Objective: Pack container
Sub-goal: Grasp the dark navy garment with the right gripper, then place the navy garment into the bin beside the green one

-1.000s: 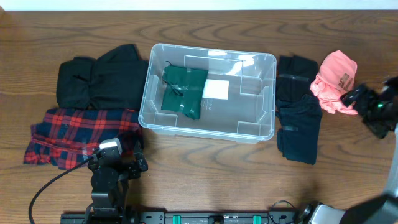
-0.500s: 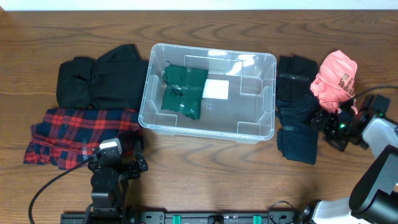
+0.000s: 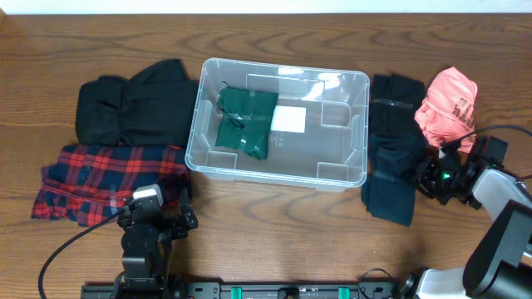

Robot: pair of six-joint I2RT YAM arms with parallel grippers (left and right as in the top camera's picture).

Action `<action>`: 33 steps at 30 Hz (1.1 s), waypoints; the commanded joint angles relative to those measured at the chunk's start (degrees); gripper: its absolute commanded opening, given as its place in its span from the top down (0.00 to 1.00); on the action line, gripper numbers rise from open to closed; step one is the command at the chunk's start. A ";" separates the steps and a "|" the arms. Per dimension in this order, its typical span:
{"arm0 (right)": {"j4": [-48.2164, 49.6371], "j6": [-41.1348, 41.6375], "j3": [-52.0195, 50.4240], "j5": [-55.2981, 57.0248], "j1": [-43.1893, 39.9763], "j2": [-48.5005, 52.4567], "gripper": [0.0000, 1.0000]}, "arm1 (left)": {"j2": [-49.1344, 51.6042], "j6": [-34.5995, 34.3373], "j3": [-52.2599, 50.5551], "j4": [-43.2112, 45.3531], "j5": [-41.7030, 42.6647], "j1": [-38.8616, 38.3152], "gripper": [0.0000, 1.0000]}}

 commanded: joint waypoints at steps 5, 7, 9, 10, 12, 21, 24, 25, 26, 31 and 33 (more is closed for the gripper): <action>-16.31 0.11 13.77 0.52 1.81 -18.34 0.99 | -0.39 0.76 -0.85 0.11 -0.24 0.31 0.02; -18.38 0.11 17.25 -1.57 3.23 -22.95 0.99 | -0.39 0.76 -0.85 0.11 -0.22 0.31 0.02; -18.10 0.81 19.82 -5.64 5.57 -27.17 0.99 | -0.42 0.76 -0.85 0.11 -0.22 0.31 0.02; -17.14 2.80 20.65 -6.97 7.08 -28.94 0.99 | -0.39 0.76 -0.85 0.11 -0.22 0.31 0.02; -14.23 8.02 20.96 -7.43 10.40 -31.23 0.99 | -0.42 0.76 -0.85 0.11 -0.22 0.31 0.02; 5.03 31.95 19.21 -1.88 33.83 -24.50 0.99 | -0.39 0.76 -0.85 0.11 -0.24 0.31 0.02; 10.51 39.63 19.02 4.28 40.63 -18.43 0.99 | -0.39 0.76 -0.85 0.11 -0.22 0.31 0.02; 11.85 41.79 19.02 5.79 42.21 -16.46 0.99 | -0.39 0.76 -0.85 0.11 -0.22 0.31 0.02; 13.35 44.41 19.02 7.13 43.71 -14.16 0.99 | -0.39 0.76 -0.85 0.11 -0.22 0.31 0.02; 18.60 52.74 19.02 11.45 48.89 -4.00 0.99 | -0.39 0.76 -0.85 0.11 -0.22 0.31 0.02; 19.37 55.19 19.02 12.66 50.10 -0.94 0.99 | -0.42 0.76 -0.85 0.11 -0.22 0.31 0.02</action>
